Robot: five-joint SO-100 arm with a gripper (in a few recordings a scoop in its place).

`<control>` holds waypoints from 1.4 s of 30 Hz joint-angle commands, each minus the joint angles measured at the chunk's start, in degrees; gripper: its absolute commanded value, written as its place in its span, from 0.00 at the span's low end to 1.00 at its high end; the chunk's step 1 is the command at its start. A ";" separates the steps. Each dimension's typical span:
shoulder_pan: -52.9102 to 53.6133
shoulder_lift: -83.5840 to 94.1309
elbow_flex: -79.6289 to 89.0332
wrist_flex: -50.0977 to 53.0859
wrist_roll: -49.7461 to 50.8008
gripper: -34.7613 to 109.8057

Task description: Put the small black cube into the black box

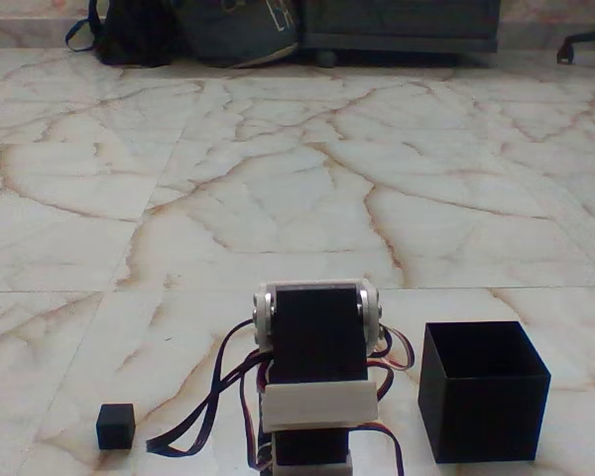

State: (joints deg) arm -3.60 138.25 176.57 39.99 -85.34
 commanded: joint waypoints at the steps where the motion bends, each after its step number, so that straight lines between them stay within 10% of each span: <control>1: 0.00 0.00 0.00 0.00 0.00 0.27; 20: -3.08 -0.09 -2.29 -3.78 6.15 0.28; 27: -26.37 -23.12 -35.07 3.08 30.94 0.30; 42: -37.53 -71.37 -73.56 -6.86 36.83 0.31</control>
State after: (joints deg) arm -40.69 68.20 106.70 33.84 -49.39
